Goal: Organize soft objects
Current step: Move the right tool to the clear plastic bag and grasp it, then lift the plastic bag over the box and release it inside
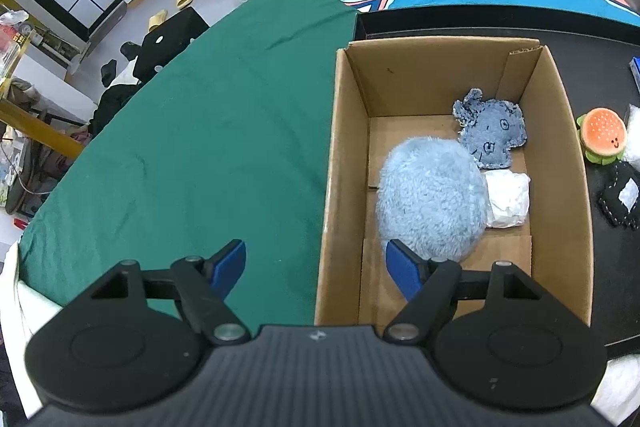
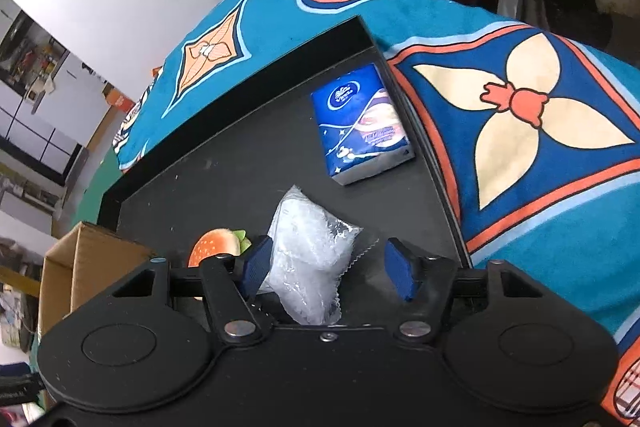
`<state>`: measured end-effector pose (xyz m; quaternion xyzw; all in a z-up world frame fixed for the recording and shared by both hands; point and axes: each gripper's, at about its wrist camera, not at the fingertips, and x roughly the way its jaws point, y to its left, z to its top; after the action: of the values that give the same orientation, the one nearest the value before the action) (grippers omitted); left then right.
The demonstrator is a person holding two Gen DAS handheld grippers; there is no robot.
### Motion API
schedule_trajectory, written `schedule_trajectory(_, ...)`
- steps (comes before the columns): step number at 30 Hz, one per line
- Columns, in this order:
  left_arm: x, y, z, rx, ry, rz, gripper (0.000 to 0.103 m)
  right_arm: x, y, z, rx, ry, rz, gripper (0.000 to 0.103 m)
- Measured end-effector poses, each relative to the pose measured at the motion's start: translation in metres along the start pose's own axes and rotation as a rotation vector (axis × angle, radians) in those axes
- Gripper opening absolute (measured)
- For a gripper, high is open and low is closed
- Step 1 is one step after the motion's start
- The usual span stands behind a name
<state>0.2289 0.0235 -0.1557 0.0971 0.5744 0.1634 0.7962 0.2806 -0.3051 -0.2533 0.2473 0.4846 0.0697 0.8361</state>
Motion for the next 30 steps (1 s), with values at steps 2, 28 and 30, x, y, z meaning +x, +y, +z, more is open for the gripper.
schedule_trajectory(2,-0.001,-0.001,0.001,0.003,-0.003,0.003,0.076,0.002,0.002,0.0,-0.014,0.005,-0.002,0.06)
schedule_trajectory(28,-0.011,0.009,-0.008,-0.036,-0.033,-0.05,0.076,-0.048,0.0,-0.008,-0.016,0.009,0.031,0.027)
schedule_trajectory(30,-0.012,0.011,-0.009,-0.039,-0.033,-0.055,0.076,-0.053,0.002,-0.008,-0.019,0.001,0.031,0.027)
